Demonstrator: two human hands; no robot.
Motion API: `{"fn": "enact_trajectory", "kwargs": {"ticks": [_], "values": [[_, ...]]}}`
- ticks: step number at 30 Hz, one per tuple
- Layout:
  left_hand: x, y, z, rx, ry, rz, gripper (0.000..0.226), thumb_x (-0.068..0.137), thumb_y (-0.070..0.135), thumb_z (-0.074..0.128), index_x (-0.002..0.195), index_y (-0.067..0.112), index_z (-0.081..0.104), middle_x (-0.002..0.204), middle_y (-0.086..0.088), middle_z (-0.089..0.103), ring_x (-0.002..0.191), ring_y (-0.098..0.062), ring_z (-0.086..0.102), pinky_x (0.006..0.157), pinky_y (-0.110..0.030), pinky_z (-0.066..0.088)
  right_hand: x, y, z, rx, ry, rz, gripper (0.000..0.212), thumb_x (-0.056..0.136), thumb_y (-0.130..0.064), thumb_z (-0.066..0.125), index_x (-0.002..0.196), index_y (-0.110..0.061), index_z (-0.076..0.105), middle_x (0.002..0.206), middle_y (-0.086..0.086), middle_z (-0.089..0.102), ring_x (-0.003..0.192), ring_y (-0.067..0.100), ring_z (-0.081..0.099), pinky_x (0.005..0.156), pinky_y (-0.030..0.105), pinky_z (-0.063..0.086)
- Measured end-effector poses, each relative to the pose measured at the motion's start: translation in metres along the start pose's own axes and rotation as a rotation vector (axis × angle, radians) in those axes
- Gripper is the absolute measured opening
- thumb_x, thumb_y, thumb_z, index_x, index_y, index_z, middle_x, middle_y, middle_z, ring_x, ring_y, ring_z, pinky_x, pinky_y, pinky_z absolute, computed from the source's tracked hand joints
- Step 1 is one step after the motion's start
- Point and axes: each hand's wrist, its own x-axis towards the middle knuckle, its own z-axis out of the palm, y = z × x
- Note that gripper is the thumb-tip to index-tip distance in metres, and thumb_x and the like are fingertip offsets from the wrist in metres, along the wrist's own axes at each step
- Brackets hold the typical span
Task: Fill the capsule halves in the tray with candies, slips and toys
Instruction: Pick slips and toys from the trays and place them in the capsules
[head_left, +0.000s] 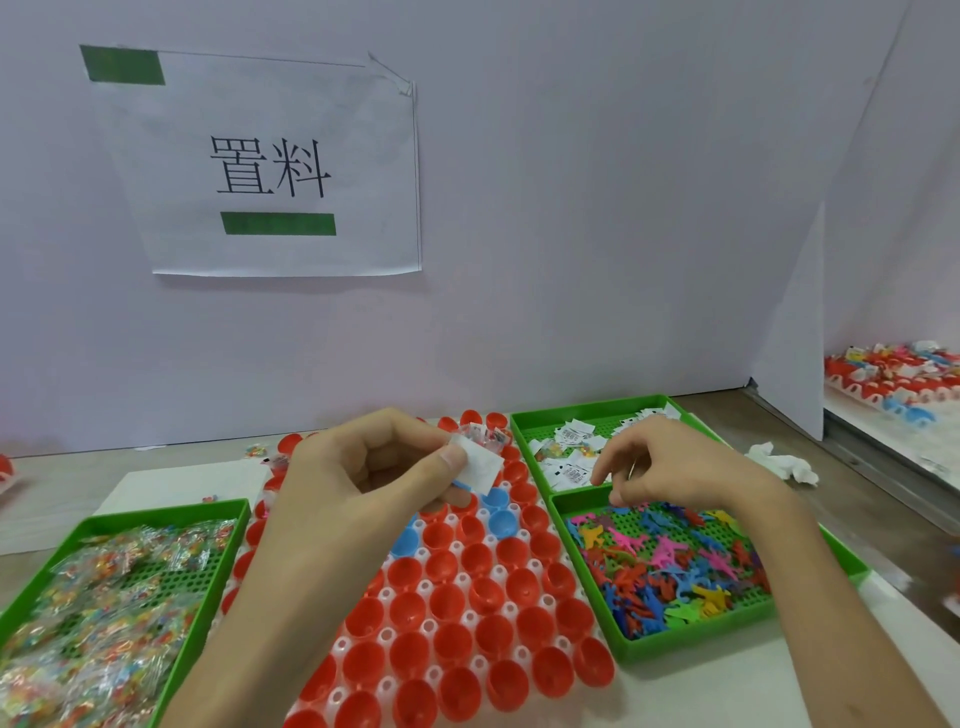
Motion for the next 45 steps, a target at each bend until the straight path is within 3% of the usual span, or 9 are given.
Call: {"fn": "enact_trajectory", "kwargs": {"ticks": [5,9,14,18,22,27,30,35,45], "values": [[0.000,0.000,0.001,0.007,-0.006,0.002,0.019,0.070,0.028,0.072,0.082,0.014,0.077,0.077,-0.006,0.077,0.072,-0.019,0.075,0.071,-0.019,0.059,-0.006,-0.006,-0.006,0.020,0.038,-0.060,0.028,0.083,-0.009,0.076,0.079,-0.037,0.077,0.078,-0.010,0.073,0.070,0.008,0.070,0.072,0.028,0.054],[0.000,-0.001,0.002,0.003,-0.022,-0.029,0.006,0.081,0.016,0.073,0.082,0.011,0.076,0.077,-0.007,0.077,0.072,-0.019,0.075,0.070,-0.019,0.059,-0.019,-0.029,-0.012,0.258,0.053,-0.233,0.021,0.087,-0.012,0.076,0.090,-0.033,0.077,0.085,-0.001,0.075,0.080,0.018,0.075,0.083,0.032,0.057],[-0.001,-0.001,0.003,-0.006,-0.003,-0.027,0.005,0.087,0.008,0.071,0.083,0.007,0.074,0.076,-0.008,0.077,0.071,-0.019,0.076,0.067,-0.019,0.059,-0.038,-0.078,-0.010,0.627,0.010,-0.516,0.014,0.081,-0.016,0.077,0.093,-0.021,0.077,0.084,0.002,0.071,0.077,0.023,0.073,0.076,0.025,0.056],[-0.002,0.003,0.002,-0.079,0.058,0.007,0.009,0.084,0.010,0.073,0.075,0.010,0.075,0.074,-0.008,0.077,0.069,-0.019,0.076,0.063,-0.017,0.057,-0.048,-0.104,-0.002,0.690,-0.004,-0.655,0.012,0.080,-0.023,0.082,0.091,-0.024,0.076,0.083,0.001,0.072,0.071,0.019,0.071,0.072,0.023,0.055],[-0.003,0.007,-0.002,-0.142,0.126,0.047,0.010,0.082,0.014,0.073,0.075,0.019,0.077,0.074,-0.008,0.077,0.071,-0.019,0.076,0.065,-0.018,0.057,-0.053,-0.117,0.001,0.737,0.144,-0.741,0.015,0.076,-0.024,0.083,0.089,-0.025,0.075,0.081,0.000,0.073,0.069,0.019,0.072,0.069,0.024,0.056],[-0.003,0.010,-0.006,-0.324,0.122,0.018,0.020,0.062,0.031,0.076,0.075,0.016,0.079,0.083,-0.012,0.078,0.080,-0.025,0.077,0.069,-0.020,0.059,-0.062,-0.123,-0.004,0.853,0.153,-0.747,0.023,0.071,-0.038,0.086,0.087,-0.026,0.076,0.081,0.000,0.074,0.069,0.016,0.070,0.069,0.025,0.057],[-0.004,0.012,0.000,-0.420,0.103,0.001,0.023,0.057,0.033,0.077,0.073,0.016,0.079,0.085,-0.015,0.077,0.081,-0.026,0.077,0.069,-0.020,0.059,-0.063,-0.132,0.007,0.796,0.166,-0.704,0.017,0.072,-0.023,0.088,0.082,-0.027,0.075,0.078,0.001,0.075,0.068,0.014,0.070,0.067,0.022,0.056],[-0.005,0.014,0.001,-0.529,-0.033,-0.091,0.016,0.064,0.015,0.087,0.078,0.014,0.080,0.095,-0.017,0.077,0.090,-0.028,0.077,0.071,-0.023,0.060,-0.063,-0.142,0.018,0.688,0.266,-0.588,0.011,0.072,-0.023,0.081,0.081,-0.026,0.075,0.080,-0.001,0.076,0.074,0.013,0.073,0.066,0.018,0.055],[-0.004,0.013,-0.001,-0.535,-0.062,-0.124,0.007,0.069,0.016,0.082,0.076,0.016,0.080,0.097,-0.018,0.077,0.091,-0.029,0.077,0.072,-0.024,0.060,-0.061,-0.141,0.021,0.633,0.336,-0.564,0.015,0.080,-0.012,0.080,0.082,-0.026,0.074,0.079,-0.002,0.076,0.075,0.014,0.074,0.070,0.019,0.056]]}}
